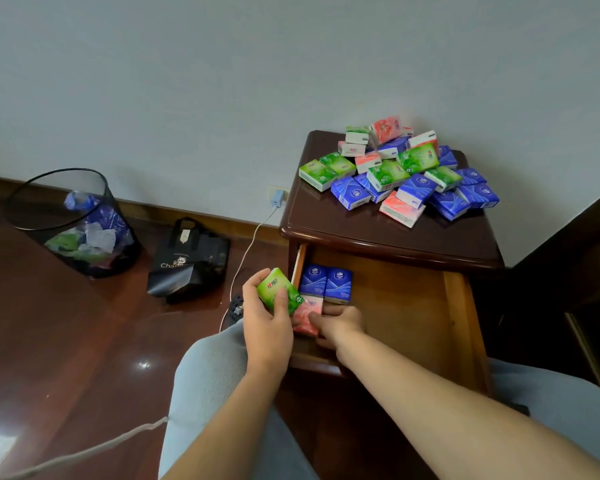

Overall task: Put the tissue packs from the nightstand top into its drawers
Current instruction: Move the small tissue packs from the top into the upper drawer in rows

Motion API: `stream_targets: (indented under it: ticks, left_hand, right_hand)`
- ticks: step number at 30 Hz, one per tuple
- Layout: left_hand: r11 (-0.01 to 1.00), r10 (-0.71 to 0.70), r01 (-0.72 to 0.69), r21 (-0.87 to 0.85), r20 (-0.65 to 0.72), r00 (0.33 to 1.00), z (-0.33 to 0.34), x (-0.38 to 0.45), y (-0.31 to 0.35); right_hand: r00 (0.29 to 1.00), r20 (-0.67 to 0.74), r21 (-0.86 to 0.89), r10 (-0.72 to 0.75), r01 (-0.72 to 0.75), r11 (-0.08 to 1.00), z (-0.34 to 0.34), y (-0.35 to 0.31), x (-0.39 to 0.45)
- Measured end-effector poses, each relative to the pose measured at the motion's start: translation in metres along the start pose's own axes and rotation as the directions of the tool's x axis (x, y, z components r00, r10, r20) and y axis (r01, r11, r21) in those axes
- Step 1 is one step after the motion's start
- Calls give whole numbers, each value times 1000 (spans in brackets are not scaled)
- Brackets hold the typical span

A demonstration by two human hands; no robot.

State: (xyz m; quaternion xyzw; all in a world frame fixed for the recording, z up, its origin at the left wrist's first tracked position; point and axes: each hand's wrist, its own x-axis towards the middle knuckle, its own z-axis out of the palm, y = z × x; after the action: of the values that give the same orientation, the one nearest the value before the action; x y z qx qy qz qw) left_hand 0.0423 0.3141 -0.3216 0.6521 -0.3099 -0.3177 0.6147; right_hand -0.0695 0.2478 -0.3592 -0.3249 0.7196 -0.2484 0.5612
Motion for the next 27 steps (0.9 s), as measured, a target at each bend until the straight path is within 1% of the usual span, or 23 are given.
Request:
stream_targets:
  ticks: [3,10,13,14,16,17,19,20,22,24,27]
  left_hand:
    - [1000,20,-20,19,12,1000,1,-1,0]
    - [999,-27,26,21,41,999,1,0,1]
    - [995,-96,96,15,57,994,1,0,3]
    - [993,-114,113,19,64,991,1,0,4]
    - [993,-119,118,24,87,989,2,-2,6]
    - [993,-120,120,12,98,988,2,-3,9]
    - [991,-129,131,-2,122,984,2,-5,14]
    - [991,-133,133,4,138,982,2,-5,16]
    - [991,-136,133,31,171,976,2,-6,18]
    - [990,-138,131,48,202,969,2,-6,19]
    - [990,-135,122,63,273,953,-2,-6,20]
  right_hand:
    - [1000,-12,-24,-1,1,1000,3,1,2]
    - [999,-45,8,17,-17,1000,4,-1,6]
    - [999,-47,-50,20,-23,999,-4,-4,1]
    - [999,-48,-76,-6,2,997,-8,-6,-1]
    - [992,-33,-88,-119,116,989,-17,-10,-7]
    - [981,3,-70,-193,193,979,-21,-13,-12]
    - [943,132,12,-306,308,951,-31,-19,-21]
    - [921,205,48,-330,327,944,-34,-22,-26]
    - [885,328,48,-331,334,941,-40,-27,-34]
    - [863,381,-3,-332,360,933,-43,-29,-40]
    - [860,391,-37,-328,371,928,-45,-28,-43]
